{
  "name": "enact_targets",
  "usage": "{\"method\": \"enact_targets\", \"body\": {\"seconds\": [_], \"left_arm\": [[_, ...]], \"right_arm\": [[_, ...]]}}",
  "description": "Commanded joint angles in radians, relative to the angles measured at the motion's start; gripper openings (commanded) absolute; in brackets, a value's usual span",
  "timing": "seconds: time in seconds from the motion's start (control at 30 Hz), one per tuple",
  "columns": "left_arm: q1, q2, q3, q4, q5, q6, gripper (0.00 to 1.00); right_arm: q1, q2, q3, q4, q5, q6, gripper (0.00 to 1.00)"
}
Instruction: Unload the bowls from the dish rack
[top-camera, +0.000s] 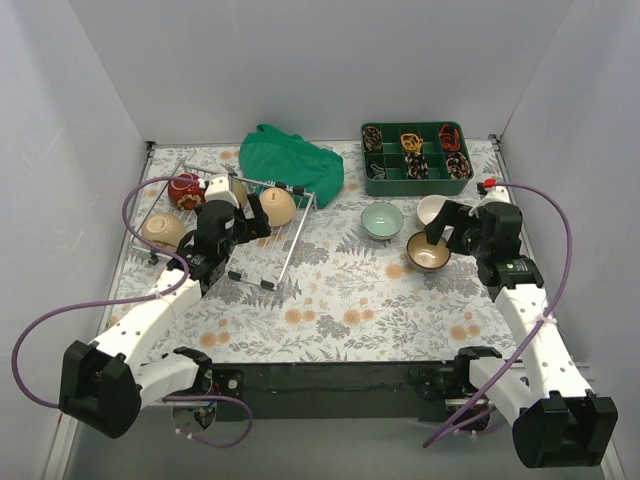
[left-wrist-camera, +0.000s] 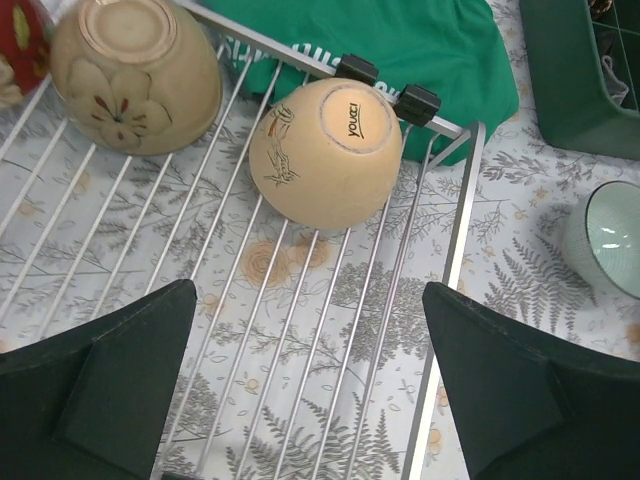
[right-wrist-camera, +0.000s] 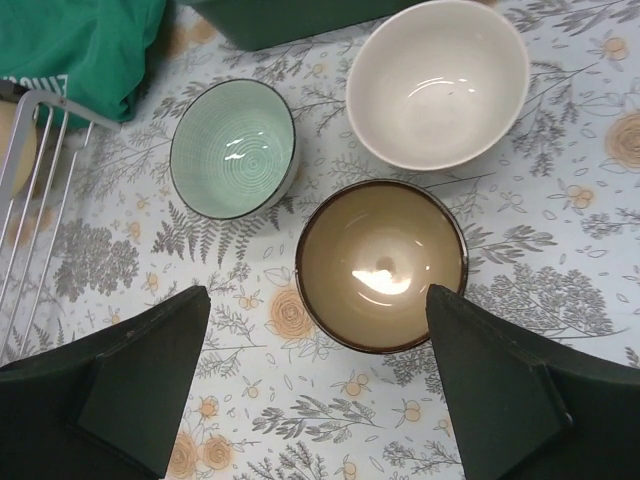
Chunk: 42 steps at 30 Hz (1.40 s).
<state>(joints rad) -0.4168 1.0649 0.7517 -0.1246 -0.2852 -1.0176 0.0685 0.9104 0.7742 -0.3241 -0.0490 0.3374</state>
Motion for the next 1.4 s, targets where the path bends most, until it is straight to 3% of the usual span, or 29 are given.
{"method": "enact_targets", "body": {"seconds": [0.0, 0.3, 0.67, 0.93, 1.37], "left_arm": [[0.055, 0.068, 0.058, -0.011, 0.141, -0.195, 0.98], [0.084, 0.202, 0.080, 0.058, 0.132, -0.510, 0.98], [0.095, 0.340, 0.029, 0.244, 0.049, -0.831, 0.98], [0.095, 0.435, 0.051, 0.258, 0.035, -0.926, 0.98], [0.095, 0.517, 0.028, 0.384, 0.021, -0.940, 0.98]], "right_arm": [[0.025, -0.005, -0.078, 0.108, -0.089, 0.000, 0.97], [0.079, -0.067, -0.147, 0.161, -0.192, -0.043, 0.98], [0.151, -0.151, -0.171, 0.172, -0.195, -0.069, 0.98], [0.178, -0.177, -0.190, 0.172, -0.180, -0.081, 0.98], [0.188, -0.189, -0.210, 0.172, -0.187, -0.094, 0.97]]}}
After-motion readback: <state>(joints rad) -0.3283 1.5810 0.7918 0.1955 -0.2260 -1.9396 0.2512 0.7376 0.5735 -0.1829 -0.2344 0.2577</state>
